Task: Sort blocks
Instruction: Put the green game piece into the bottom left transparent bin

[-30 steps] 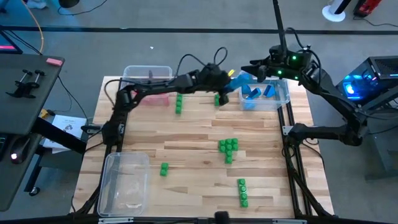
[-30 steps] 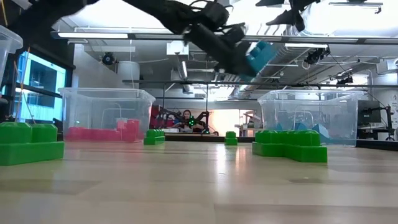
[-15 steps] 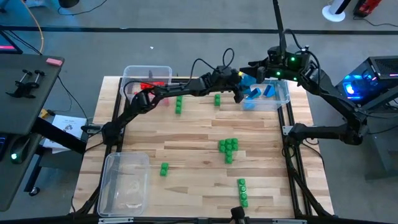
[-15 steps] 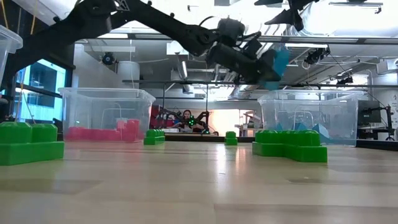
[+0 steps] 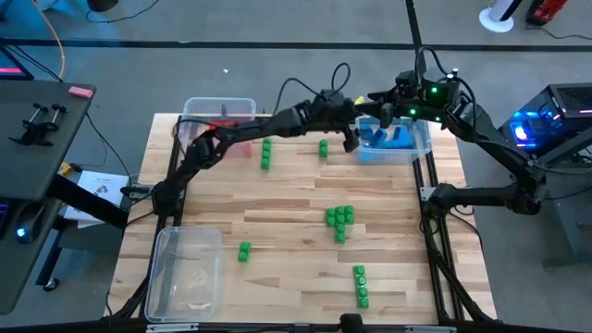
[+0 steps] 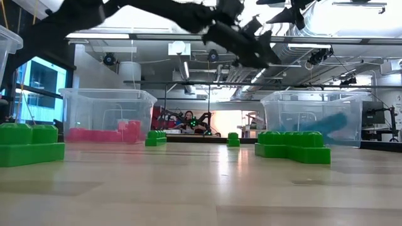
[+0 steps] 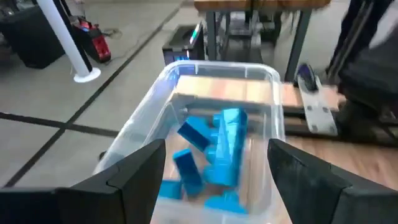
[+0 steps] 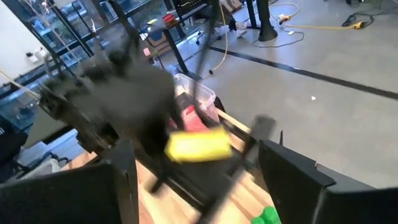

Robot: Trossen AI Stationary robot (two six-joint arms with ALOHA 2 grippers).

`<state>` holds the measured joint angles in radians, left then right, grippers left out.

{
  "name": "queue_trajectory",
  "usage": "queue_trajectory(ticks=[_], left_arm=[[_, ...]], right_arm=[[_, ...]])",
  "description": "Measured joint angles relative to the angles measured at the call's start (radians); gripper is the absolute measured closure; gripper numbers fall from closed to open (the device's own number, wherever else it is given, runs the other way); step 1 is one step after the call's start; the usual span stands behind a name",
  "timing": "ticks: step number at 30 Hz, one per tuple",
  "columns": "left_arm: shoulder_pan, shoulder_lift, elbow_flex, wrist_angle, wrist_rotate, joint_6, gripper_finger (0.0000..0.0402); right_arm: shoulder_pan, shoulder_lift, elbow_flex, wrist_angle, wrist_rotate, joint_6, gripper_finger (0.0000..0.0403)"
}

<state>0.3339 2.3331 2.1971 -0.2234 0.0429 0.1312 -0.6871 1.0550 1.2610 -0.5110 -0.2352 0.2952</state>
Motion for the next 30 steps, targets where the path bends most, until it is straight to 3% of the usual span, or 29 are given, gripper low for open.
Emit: queue_trajectory(ticks=[4,11,14,18,22,26,30], left_arm=[[0.011,-0.093,0.005,-0.181,0.042,0.039,0.0133],[0.054,-0.249,-0.035,-0.529,0.311,0.000,0.0133],[0.055,-0.313,-0.126,-0.558,0.399,-0.041,0.0133],[0.007,-0.446,-0.343,-0.415,0.427,-0.113,0.0133],[-0.075,-0.592,-0.669,-0.105,0.364,-0.288,0.0133],[-0.181,-0.738,-0.976,0.198,0.181,-0.521,0.0133],[-0.287,-0.832,-1.160,0.290,-0.029,-0.655,0.0133]], right_arm=[[0.000,0.000,0.000,0.000,-0.001,-0.043,0.0188],[0.001,0.000,0.000,0.000,-0.003,-0.089,0.0188],[0.004,0.000,0.000,-0.001,-0.009,-0.095,0.0188],[0.019,0.000,0.000,-0.007,-0.011,-0.114,0.0188],[0.052,0.005,0.000,-0.028,-0.030,-0.144,0.0188],[0.095,0.025,0.000,-0.034,-0.063,-0.147,0.0188],[0.160,0.075,0.000,-0.033,-0.070,-0.142,0.0188]])
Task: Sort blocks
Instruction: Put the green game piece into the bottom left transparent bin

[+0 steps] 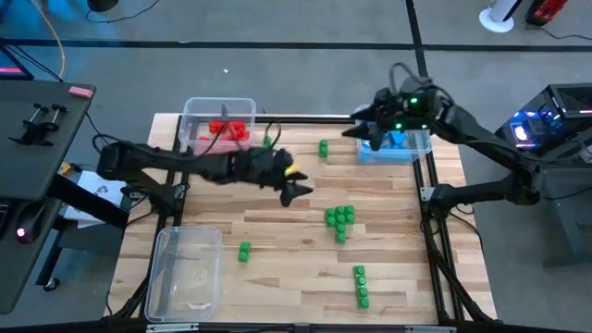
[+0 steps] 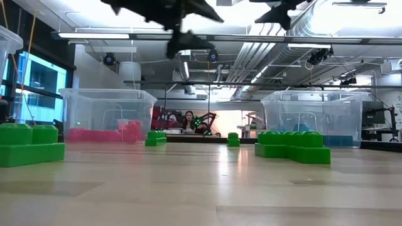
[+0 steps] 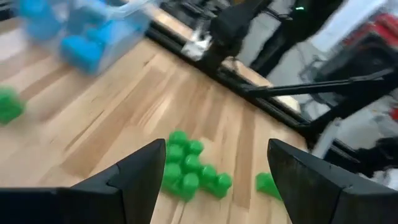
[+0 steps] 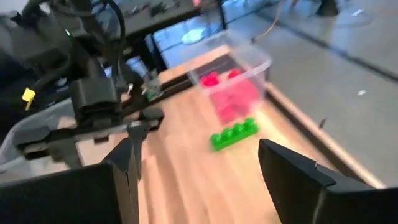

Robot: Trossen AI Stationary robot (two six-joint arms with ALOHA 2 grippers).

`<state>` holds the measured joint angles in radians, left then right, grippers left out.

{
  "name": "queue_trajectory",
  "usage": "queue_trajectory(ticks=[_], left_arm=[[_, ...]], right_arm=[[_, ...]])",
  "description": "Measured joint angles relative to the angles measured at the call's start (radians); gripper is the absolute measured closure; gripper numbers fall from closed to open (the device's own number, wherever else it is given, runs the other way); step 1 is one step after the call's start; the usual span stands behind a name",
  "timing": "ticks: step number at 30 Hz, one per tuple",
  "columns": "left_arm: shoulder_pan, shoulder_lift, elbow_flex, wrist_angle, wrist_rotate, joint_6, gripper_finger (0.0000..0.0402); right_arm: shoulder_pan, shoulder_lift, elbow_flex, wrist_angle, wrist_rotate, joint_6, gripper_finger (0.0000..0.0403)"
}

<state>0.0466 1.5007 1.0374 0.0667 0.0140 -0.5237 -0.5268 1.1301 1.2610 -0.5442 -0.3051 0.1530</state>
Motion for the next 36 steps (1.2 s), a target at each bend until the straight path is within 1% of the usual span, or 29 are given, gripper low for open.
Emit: queue_trajectory(ticks=[3,6,8,11,14,16,19,23,26,29,31,33,36], left_arm=[[-0.055,-0.062,-0.050,-0.032,-0.099,-0.014,0.0133],[-0.081,-0.103,-0.049,-0.179,-0.142,0.006,0.0133],[-0.073,-0.112,-0.020,-0.359,-0.141,-0.014,0.0133],[-0.036,-0.105,0.073,-0.659,-0.088,-0.023,0.0133],[-0.017,-0.074,0.169,-0.909,-0.065,-0.015,0.0133],[-0.014,-0.047,0.223,-1.017,-0.054,-0.050,0.0133],[-0.019,0.012,0.290,-1.127,-0.015,-0.102,0.0133],[-0.083,0.115,0.350,-1.194,0.000,-0.119,0.0133],[-0.155,0.188,0.374,-1.254,-0.001,-0.080,0.0133],[-0.224,0.257,0.373,-1.345,-0.021,-0.077,0.0133],[-0.257,0.295,0.373,-1.413,-0.022,-0.081,0.0133],[-0.280,0.325,0.373,-1.459,-0.018,-0.117,0.0133],[-0.291,0.354,0.372,-1.443,0.056,-0.188,0.0133]], right_arm=[[0.059,0.058,0.000,0.006,-0.002,0.023,0.0188],[0.129,0.122,0.000,0.008,-0.002,0.074,0.0188],[0.181,0.156,0.000,0.011,-0.002,0.116,0.0188],[0.267,0.189,0.000,0.047,0.001,0.192,0.0188],[0.365,0.195,0.000,0.136,0.043,0.311,0.0188],[0.437,0.189,0.000,0.224,0.106,0.370,0.0188],[0.542,0.183,0.000,0.316,0.218,0.425,0.0188],[0.653,0.175,0.000,0.320,0.370,0.477,0.0188],[0.721,0.175,0.000,0.292,0.459,0.479,0.0188],[0.770,0.171,0.000,0.259,0.505,0.478,0.0188],[0.793,0.170,0.000,0.235,0.514,0.474,0.0188],[0.810,0.170,0.000,0.204,0.514,0.462,0.0188],[0.829,0.170,0.000,0.142,0.515,0.426,0.0188]])
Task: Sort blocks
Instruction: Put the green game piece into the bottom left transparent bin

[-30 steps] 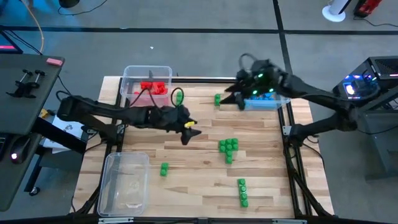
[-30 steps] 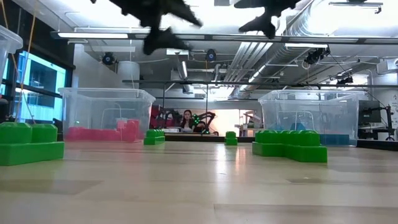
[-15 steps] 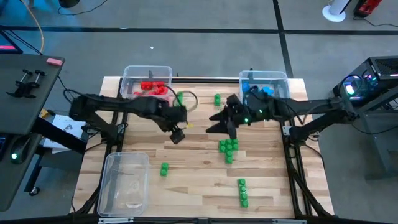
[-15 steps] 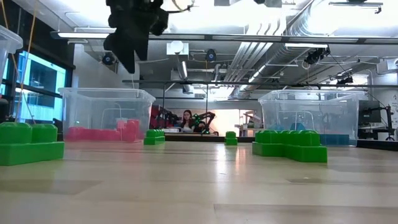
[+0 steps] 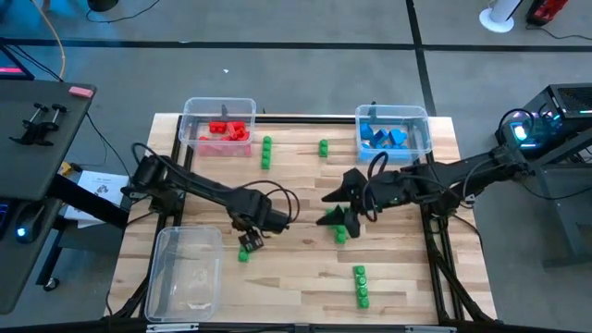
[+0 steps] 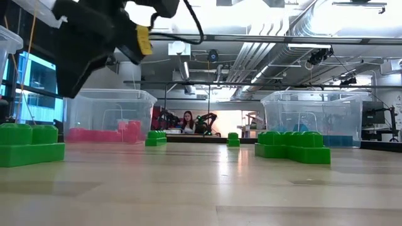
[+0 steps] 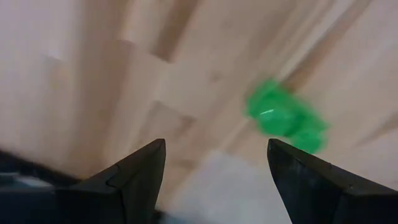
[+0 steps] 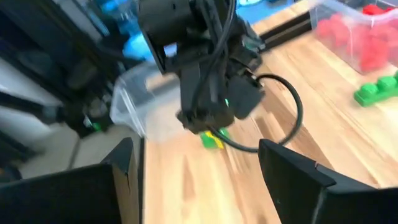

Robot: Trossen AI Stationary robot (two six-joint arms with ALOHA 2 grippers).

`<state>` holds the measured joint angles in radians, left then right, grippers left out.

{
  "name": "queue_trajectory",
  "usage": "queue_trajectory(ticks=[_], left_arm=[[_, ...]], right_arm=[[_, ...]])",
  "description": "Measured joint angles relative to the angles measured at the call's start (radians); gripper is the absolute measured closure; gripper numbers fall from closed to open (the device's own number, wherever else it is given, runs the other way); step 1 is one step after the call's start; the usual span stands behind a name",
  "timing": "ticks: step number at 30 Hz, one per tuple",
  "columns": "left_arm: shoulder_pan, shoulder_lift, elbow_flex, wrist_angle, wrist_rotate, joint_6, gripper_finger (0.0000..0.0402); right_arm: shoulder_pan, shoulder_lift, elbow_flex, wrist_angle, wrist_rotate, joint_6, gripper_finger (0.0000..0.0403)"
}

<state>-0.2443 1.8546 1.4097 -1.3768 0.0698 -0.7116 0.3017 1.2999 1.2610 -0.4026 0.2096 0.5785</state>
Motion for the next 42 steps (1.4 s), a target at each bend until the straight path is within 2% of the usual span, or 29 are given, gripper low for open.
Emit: queue_trajectory(ticks=[4,9,16,23,42], left_arm=[[-0.001,0.023,0.000,0.086,0.078,-0.148,0.0133],[-0.002,0.039,-0.002,0.092,0.085,-0.320,0.0133],[-0.013,0.068,-0.003,0.122,0.128,-0.451,0.0133],[-0.032,0.147,-0.004,0.170,0.196,-0.508,0.0133],[-0.049,0.187,-0.006,0.266,0.196,-0.622,0.0133]], right_arm=[[0.009,0.000,0.000,-0.094,-0.008,-0.042,0.0188],[0.009,0.000,0.000,-0.193,-0.042,-0.110,0.0188],[0.009,0.000,0.000,-0.230,-0.045,-0.176,0.0188],[0.009,0.000,0.000,-0.229,-0.045,-0.217,0.0188],[0.009,0.000,0.000,-0.246,-0.063,-0.248,0.0188]])
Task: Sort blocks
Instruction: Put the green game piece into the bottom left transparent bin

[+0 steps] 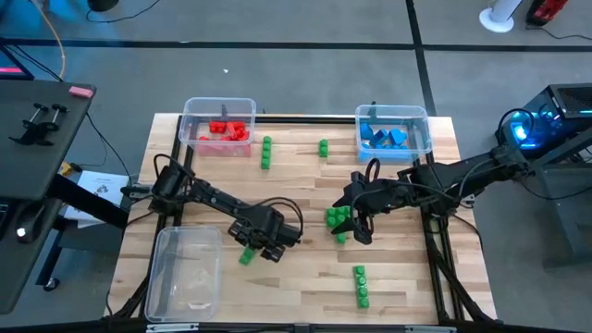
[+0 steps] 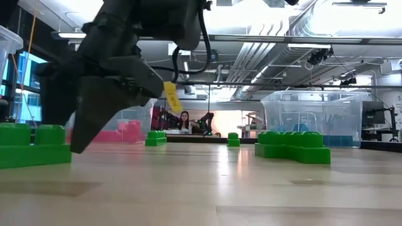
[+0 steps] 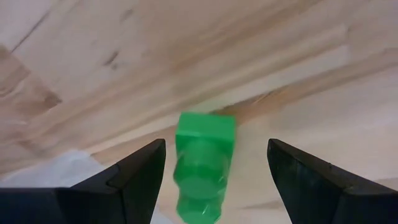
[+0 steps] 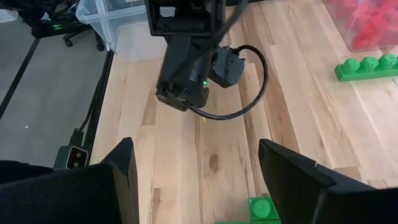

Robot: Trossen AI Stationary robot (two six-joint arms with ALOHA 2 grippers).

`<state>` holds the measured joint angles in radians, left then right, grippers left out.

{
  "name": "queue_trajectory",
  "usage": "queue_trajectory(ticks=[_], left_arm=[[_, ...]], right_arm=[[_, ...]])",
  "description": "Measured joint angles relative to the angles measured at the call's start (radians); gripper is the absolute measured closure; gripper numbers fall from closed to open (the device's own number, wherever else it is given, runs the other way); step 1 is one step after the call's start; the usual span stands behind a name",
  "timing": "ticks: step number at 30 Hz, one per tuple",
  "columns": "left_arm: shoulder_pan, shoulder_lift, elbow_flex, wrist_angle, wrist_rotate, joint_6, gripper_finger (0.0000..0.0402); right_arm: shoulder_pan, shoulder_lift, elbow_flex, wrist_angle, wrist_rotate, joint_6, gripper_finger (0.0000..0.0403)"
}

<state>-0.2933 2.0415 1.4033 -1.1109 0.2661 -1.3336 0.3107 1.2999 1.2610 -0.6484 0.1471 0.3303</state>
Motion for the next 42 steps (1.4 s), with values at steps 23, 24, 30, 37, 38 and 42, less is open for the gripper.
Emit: queue_trajectory(ticks=[23,24,30,37,38,42], left_arm=[[-0.035,-0.009,-0.066,0.128,0.002,0.088,0.0315],[-0.033,-0.010,-0.059,0.141,-0.002,0.097,0.0317],[0.017,-0.076,0.027,0.155,-0.180,0.206,0.0317],[0.169,-0.205,0.091,0.178,-0.517,0.469,0.0317],[0.206,-0.217,0.091,0.200,-0.554,0.519,0.0317],[0.370,-0.240,0.091,0.335,-0.568,0.724,0.0317]], right_arm=[[0.000,0.000,0.000,0.001,0.000,-0.034,0.0188],[0.000,0.000,0.000,0.001,0.000,-0.036,0.0188],[0.000,-0.005,0.000,0.042,0.004,-0.062,0.0188],[-0.027,-0.087,0.000,0.267,0.114,-0.133,0.0188],[-0.036,-0.104,-0.001,0.312,0.136,-0.148,0.0188],[-0.077,-0.167,0.000,0.465,0.201,-0.210,0.0188]])
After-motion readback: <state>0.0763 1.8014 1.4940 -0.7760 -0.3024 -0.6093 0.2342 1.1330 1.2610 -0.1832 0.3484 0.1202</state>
